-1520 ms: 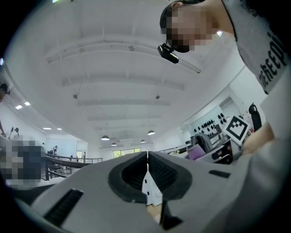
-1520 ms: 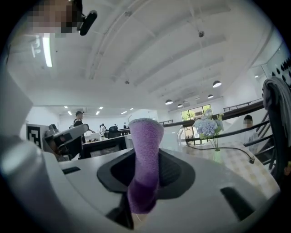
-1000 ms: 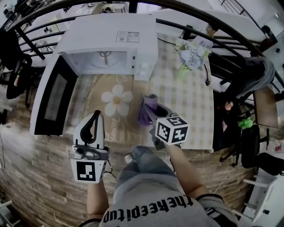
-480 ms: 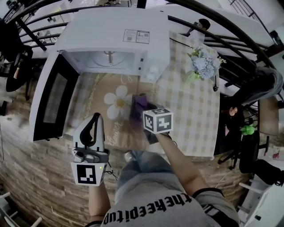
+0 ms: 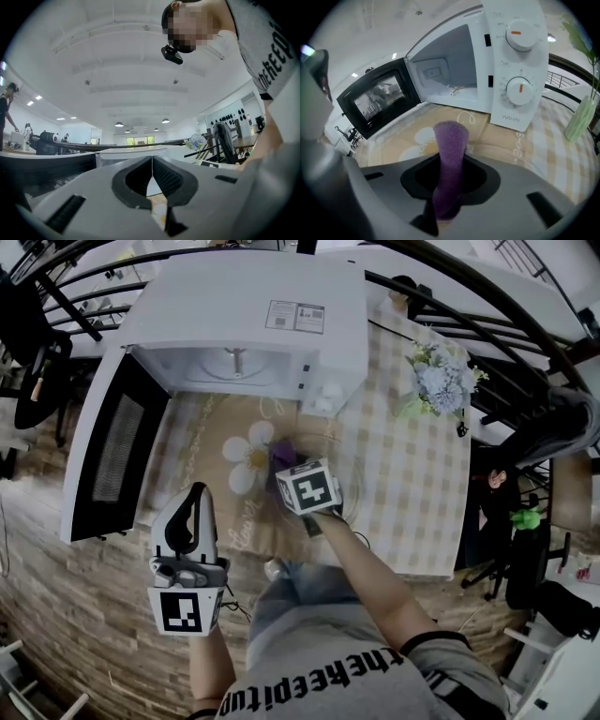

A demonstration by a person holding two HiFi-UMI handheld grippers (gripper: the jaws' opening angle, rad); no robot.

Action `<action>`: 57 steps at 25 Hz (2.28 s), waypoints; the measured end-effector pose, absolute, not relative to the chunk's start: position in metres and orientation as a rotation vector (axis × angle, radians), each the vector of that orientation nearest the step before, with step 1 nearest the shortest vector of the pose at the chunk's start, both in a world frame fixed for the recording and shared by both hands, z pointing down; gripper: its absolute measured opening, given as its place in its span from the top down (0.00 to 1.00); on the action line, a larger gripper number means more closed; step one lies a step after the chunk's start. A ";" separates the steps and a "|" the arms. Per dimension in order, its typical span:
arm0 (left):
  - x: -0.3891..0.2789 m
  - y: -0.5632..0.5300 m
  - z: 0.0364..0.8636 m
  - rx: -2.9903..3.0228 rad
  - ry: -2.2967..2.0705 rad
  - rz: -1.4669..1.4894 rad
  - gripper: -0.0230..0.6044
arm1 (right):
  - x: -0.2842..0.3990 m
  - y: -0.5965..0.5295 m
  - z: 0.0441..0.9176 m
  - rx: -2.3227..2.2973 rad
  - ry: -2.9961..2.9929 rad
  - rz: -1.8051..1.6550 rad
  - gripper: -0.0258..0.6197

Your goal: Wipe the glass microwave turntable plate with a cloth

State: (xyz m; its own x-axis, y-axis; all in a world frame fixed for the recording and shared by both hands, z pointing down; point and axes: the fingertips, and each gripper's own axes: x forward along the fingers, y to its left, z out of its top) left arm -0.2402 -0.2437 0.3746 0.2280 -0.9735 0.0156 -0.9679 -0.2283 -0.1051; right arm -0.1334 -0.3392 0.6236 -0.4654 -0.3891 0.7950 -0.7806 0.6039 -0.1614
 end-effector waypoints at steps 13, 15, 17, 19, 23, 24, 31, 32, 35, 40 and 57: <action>-0.228 -0.257 0.345 -2.369 1.856 0.047 0.95 | -0.051 -0.357 0.627 1.066 -1.976 0.664 0.80; -0.225 -0.258 0.344 -2.378 1.845 0.049 0.95 | -0.037 -0.358 0.626 1.095 -1.956 0.668 0.80; -0.223 -0.258 0.342 -2.379 1.836 0.058 0.95 | -0.023 -0.360 0.626 1.125 -1.938 0.674 0.80; -0.222 -0.257 0.345 -2.390 1.834 0.046 0.95 | -0.008 -0.360 0.626 1.157 -1.915 0.682 0.80; -0.222 -0.254 0.346 -2.399 1.832 0.044 0.95 | 0.023 -0.360 0.627 1.217 -1.873 0.702 0.80; -0.221 -0.254 0.343 -2.392 1.828 0.061 0.95 | 0.029 -0.359 0.626 1.226 -1.867 0.710 0.80; -0.230 -0.245 0.345 -2.377 1.861 0.034 0.95 | 0.022 -0.351 0.617 1.235 -1.877 0.737 0.80; -0.231 -0.244 0.345 -2.375 1.862 0.036 0.95 | 0.009 -0.347 0.612 1.218 -1.915 0.764 0.80; -0.234 -0.238 0.351 -2.383 1.873 0.013 0.95 | -0.044 -0.330 0.600 1.123 -2.050 0.873 0.80; -0.242 -0.226 0.359 -2.386 1.893 -0.034 0.95 | -0.121 -0.294 0.598 0.915 -2.155 1.009 0.80; -0.244 -0.215 0.344 -2.350 1.905 0.022 0.95 | -0.103 -0.284 0.627 0.913 -2.050 0.710 0.80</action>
State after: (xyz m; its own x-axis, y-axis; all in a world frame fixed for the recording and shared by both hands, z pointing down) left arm -0.2438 -0.2146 0.3445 0.2095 -0.9741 -0.0846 -0.9758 -0.2029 -0.0810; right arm -0.1027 -0.2842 0.6268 -0.4492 -0.3622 0.8167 -0.7897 0.5886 -0.1733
